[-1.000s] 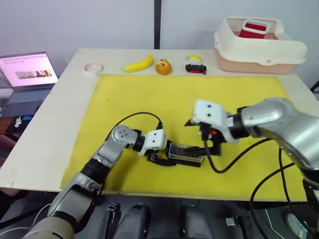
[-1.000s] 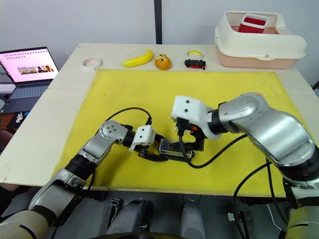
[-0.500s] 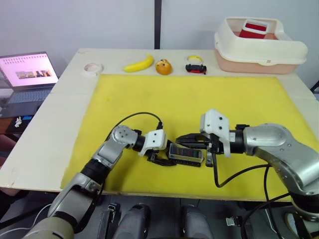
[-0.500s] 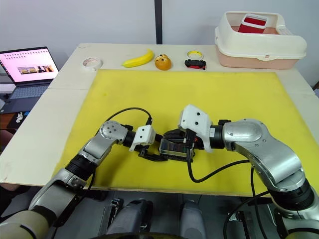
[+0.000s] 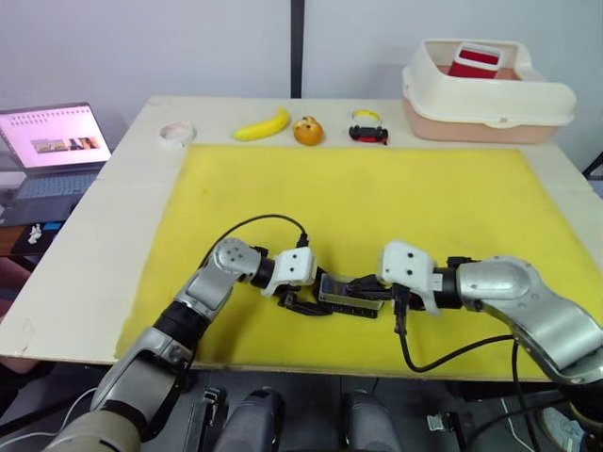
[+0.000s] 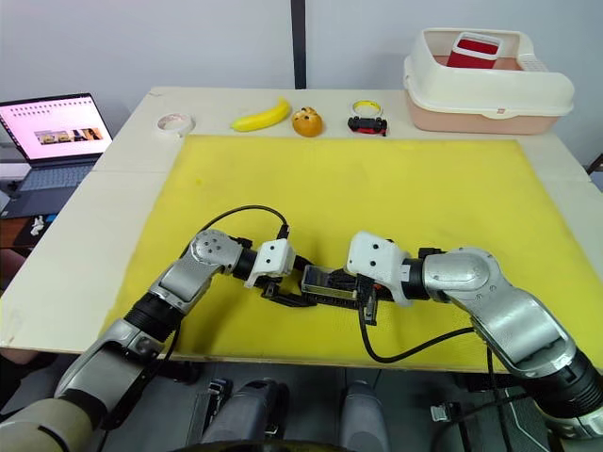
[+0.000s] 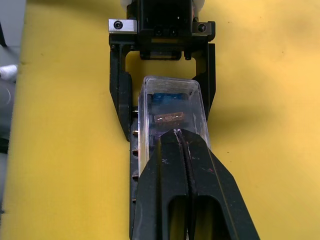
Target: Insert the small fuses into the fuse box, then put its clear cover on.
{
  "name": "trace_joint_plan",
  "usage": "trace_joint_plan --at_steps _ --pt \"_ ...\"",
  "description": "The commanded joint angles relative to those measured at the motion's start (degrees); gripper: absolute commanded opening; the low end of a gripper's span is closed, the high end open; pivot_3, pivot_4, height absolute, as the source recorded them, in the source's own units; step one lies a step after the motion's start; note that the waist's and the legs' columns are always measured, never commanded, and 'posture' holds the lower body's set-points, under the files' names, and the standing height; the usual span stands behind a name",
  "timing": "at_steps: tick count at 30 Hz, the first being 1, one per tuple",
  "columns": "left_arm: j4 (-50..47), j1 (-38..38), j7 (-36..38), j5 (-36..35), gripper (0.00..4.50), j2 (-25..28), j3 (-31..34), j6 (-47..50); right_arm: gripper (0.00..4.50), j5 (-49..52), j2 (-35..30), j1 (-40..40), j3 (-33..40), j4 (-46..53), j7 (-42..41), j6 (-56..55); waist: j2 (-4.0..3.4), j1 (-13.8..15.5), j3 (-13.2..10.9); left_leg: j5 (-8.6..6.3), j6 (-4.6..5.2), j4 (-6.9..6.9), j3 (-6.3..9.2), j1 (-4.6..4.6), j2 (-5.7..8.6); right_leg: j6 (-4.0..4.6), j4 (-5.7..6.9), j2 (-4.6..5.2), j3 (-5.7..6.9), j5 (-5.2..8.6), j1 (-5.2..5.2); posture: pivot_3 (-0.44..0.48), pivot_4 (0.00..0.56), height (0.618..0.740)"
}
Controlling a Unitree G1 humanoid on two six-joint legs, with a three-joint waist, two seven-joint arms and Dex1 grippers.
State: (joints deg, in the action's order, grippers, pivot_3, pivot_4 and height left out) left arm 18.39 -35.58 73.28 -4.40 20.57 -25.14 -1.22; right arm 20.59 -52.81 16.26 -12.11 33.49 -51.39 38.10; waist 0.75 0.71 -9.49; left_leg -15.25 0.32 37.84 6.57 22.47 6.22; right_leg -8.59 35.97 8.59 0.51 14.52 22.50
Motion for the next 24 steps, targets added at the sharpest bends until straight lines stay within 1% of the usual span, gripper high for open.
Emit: trace_joint_plan --at_steps 1,5,9,12,14,17,21,24 --pt "-0.1 0.1 -0.6 0.3 2.54 0.4 0.9 0.6 0.03 -1.9 -0.5 -1.6 -4.1 -3.0 -1.2 2.8 0.0 0.0 0.0 0.0 0.0 -0.02 0.0 -0.01 0.0 0.0 0.0 0.0 0.0 0.0 0.0 0.0 0.15 0.74" --pt "0.1 0.0 -0.6 0.5 2.54 0.4 1.0 0.5 0.03 -0.9 0.4 -0.2 -1.5 -2.6 -0.6 2.1 0.0 0.0 0.0 0.0 0.0 -0.04 0.0 -0.02 0.0 0.0 0.0 0.01 -0.01 0.0 0.01 0.0 0.15 0.74" --pt "0.2 -0.1 -0.8 0.5 2.54 0.4 1.1 0.5 0.03 4.3 2.6 3.6 3.8 -0.2 -0.2 4.7 -0.01 0.0 0.0 0.0 0.0 -0.04 0.01 0.0 0.0 0.0 0.01 0.01 -0.01 0.0 0.04 0.0 0.15 0.74" --pt "0.3 -0.2 -0.9 0.5 2.54 0.3 1.1 0.6 0.03 7.7 2.4 6.5 7.2 1.4 -0.7 7.2 -0.03 0.0 -0.1 0.0 0.0 -0.04 0.0 0.14 0.02 0.0 0.01 0.01 -0.03 0.0 0.18 0.0 0.15 0.74" --pt "0.2 -0.2 -1.0 0.5 2.54 0.3 1.2 0.7 0.03 9.1 1.0 7.1 9.1 2.3 -1.4 8.0 -0.03 0.1 -0.1 0.01 -0.01 -0.04 0.0 0.18 0.02 0.0 0.01 0.02 -0.03 -0.01 0.22 0.0 0.15 0.74" --pt "0.2 -0.2 -1.4 0.5 2.54 0.0 1.4 0.8 0.03 8.9 -3.0 6.2 11.5 3.0 -3.6 7.4 -0.02 0.1 -0.1 0.0 0.0 -0.04 0.0 0.24 0.03 0.0 0.0 0.02 -0.03 -0.01 0.24 0.0 0.15 0.74" --pt "-0.2 0.1 -2.0 0.5 2.54 -0.1 1.5 1.1 0.03 8.6 -8.5 2.4 15.6 3.0 -6.3 5.6 -0.03 0.1 -0.1 0.0 0.0 -0.04 -0.01 0.27 0.04 0.0 -0.01 0.03 -0.03 -0.01 0.27 0.0 0.15 0.74" --pt "-0.1 0.1 -2.1 0.8 2.54 0.0 1.5 0.7 0.03 8.1 -11.0 -0.2 18.5 2.1 -7.5 4.3 -0.02 0.1 -0.1 0.0 0.0 -0.04 -0.02 0.29 0.04 0.0 0.0 0.04 -0.03 -0.01 0.29 0.0 0.15 0.74"
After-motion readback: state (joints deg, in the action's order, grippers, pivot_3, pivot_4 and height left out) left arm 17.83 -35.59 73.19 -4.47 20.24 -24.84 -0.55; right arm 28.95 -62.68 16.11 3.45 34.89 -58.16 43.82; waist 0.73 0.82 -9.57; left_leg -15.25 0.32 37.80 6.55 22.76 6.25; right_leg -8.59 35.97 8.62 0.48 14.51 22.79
